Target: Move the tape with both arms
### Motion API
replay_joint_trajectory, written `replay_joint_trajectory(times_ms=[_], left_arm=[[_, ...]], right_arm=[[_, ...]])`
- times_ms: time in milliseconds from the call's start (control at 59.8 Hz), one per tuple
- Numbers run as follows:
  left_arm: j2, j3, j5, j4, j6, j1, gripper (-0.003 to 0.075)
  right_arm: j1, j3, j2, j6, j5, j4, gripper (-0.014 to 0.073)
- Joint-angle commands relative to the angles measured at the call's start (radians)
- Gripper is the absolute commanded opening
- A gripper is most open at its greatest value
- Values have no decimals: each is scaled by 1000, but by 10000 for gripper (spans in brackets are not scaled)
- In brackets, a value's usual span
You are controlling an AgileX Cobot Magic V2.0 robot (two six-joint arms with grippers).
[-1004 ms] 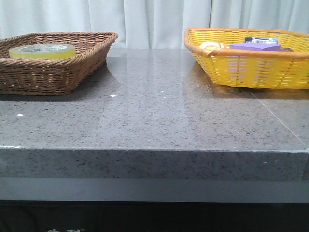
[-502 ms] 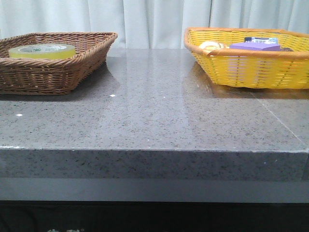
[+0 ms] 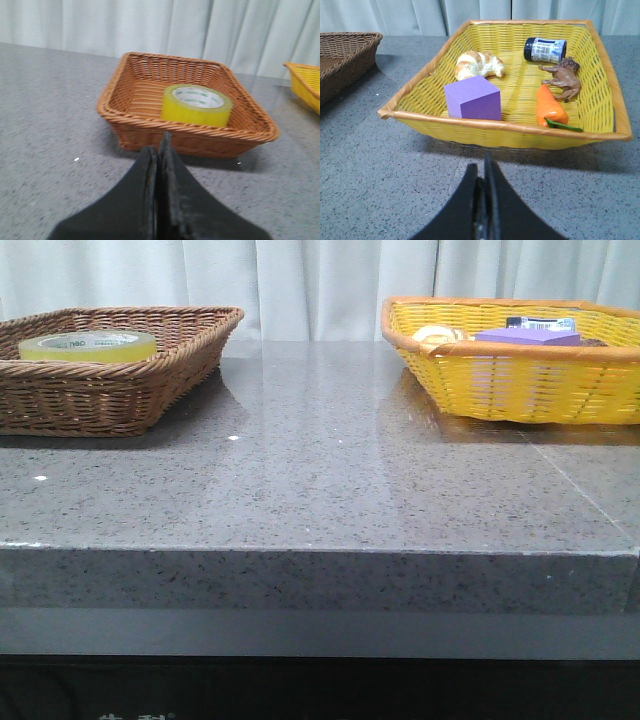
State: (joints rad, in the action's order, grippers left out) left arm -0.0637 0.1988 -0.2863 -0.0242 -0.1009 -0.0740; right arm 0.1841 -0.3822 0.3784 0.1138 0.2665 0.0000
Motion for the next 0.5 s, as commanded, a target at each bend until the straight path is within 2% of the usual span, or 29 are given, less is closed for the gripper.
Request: replay_joint_trajectory(times_ms=[0,301,485], left_arm=[[58,-32,75,-3,-4,28,-20],[89,-194,96,-3,-4,46,-20],[89,-247,177,-3,-4,46,-20]], right_arm=[[-7,-28,4,-3,-86,0,-68],[-7,-28,4,-3,-85,0,-68],[-7,-28,4,-3,-85,0,-68]])
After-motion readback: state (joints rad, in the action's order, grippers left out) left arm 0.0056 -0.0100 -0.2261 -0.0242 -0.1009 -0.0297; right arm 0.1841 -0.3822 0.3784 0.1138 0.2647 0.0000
